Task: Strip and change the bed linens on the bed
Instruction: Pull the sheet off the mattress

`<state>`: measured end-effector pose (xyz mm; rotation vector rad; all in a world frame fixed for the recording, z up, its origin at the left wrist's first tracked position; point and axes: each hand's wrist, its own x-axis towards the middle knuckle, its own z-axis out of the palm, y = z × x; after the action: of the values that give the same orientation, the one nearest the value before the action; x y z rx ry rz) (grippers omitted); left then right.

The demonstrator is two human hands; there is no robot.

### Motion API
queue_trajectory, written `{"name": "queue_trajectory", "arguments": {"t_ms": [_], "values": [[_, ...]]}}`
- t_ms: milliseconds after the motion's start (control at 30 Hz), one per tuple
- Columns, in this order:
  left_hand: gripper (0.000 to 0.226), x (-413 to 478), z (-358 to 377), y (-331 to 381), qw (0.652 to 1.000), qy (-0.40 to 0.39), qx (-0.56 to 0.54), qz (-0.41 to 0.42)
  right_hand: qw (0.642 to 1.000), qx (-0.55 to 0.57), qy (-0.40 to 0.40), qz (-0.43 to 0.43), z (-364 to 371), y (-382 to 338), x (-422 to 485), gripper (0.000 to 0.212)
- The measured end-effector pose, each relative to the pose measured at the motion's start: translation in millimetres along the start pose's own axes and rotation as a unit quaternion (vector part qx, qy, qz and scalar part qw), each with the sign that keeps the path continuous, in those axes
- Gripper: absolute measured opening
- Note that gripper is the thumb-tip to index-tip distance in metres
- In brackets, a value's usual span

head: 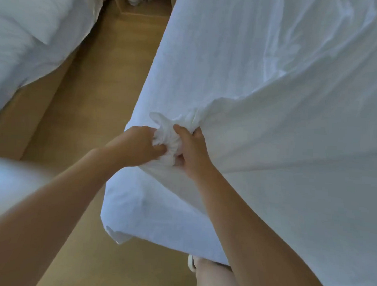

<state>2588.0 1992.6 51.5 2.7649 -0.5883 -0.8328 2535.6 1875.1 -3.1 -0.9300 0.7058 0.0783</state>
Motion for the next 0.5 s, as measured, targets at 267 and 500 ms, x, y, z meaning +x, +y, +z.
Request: {"name": "queue_trajectory", "arguments": {"t_ms": [267, 500], "values": [[0.024, 84, -25, -62, 0.995, -0.064, 0.018, 0.077, 0.996, -0.048, 0.078, 0.019, 42, -1, 71, 0.026], [0.023, 178, -93, -119, 0.98, -0.027, 0.022, 0.194, 0.977, -0.015, 0.189, -0.1, 106, -9, 123, 0.019]]}}
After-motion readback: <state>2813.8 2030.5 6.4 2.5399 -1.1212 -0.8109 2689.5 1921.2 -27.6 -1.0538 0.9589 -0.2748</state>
